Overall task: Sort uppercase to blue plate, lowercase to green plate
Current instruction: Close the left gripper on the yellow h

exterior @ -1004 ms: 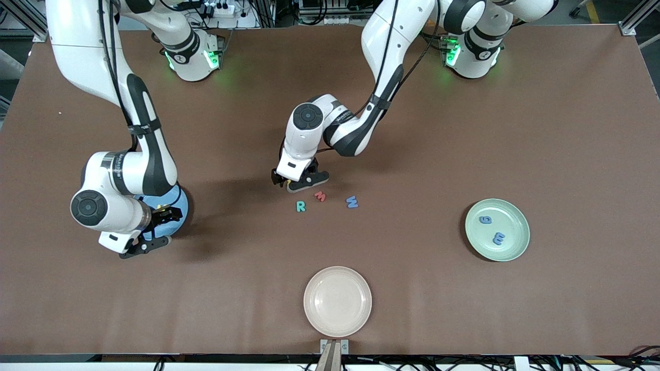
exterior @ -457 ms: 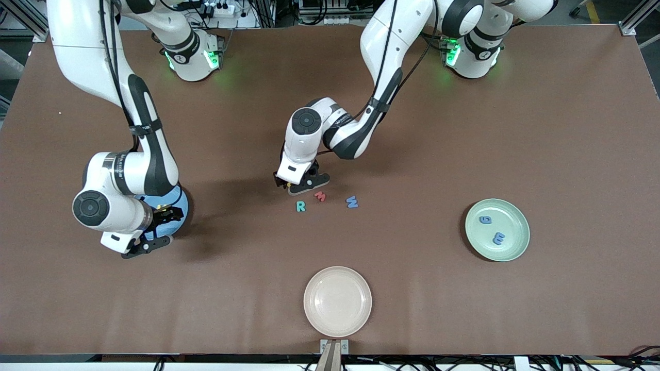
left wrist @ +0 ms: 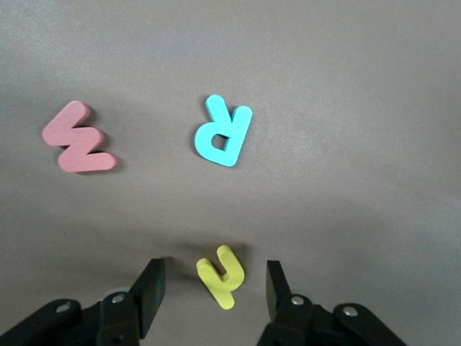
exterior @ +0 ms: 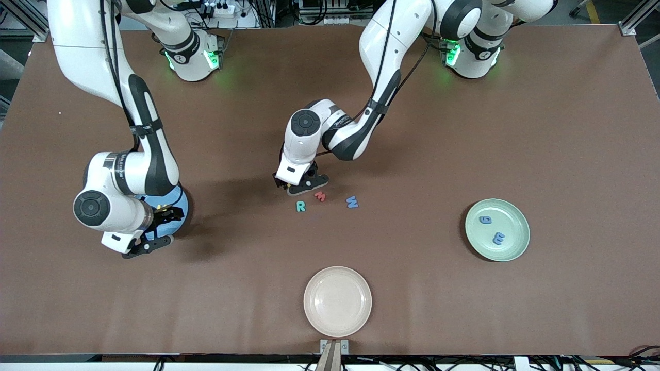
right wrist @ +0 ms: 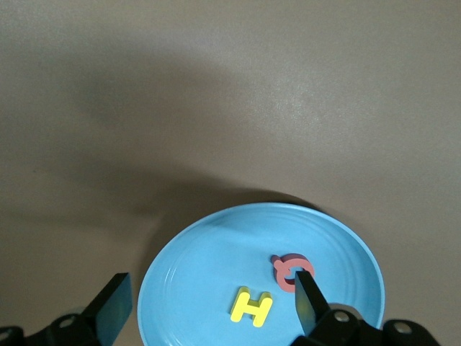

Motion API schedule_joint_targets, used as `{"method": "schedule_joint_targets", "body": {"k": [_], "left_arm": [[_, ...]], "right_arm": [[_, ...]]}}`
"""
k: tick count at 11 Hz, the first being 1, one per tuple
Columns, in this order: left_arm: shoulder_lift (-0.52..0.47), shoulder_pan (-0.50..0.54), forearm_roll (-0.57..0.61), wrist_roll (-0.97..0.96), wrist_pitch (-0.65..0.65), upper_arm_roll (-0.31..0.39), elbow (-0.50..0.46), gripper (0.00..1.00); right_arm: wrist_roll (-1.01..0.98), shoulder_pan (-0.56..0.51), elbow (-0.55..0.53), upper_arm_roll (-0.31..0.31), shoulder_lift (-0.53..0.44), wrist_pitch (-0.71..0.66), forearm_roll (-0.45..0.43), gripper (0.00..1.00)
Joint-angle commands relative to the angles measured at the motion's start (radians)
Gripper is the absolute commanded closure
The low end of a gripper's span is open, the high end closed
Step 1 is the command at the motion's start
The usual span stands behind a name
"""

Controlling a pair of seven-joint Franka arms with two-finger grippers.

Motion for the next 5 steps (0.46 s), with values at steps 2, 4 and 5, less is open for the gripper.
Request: {"method": "schedule_joint_targets", "body": {"k": [2, 4, 5], "left_arm": [[0.050, -0.016, -0.038, 0.021, -0.022, 0.028, 0.071, 0.35], [0.050, -0.016, -0.038, 0.035, -0.024, 0.028, 0.070, 0.36], [0.050, -0.016, -0.038, 0.036, -0.024, 0.028, 0.070, 0.37]], "right_arm": [[-0.012, -0.001, -0.001, 0.004, -0.001, 0.003, 0.000, 0.00], [-0.004, 0.001, -0.001, 0.004, -0.001, 0.002, 0.000, 0.00], [-0.001, 0.002, -0.001, 0.004, -0.001, 0.000, 0.002, 0.00]]}}
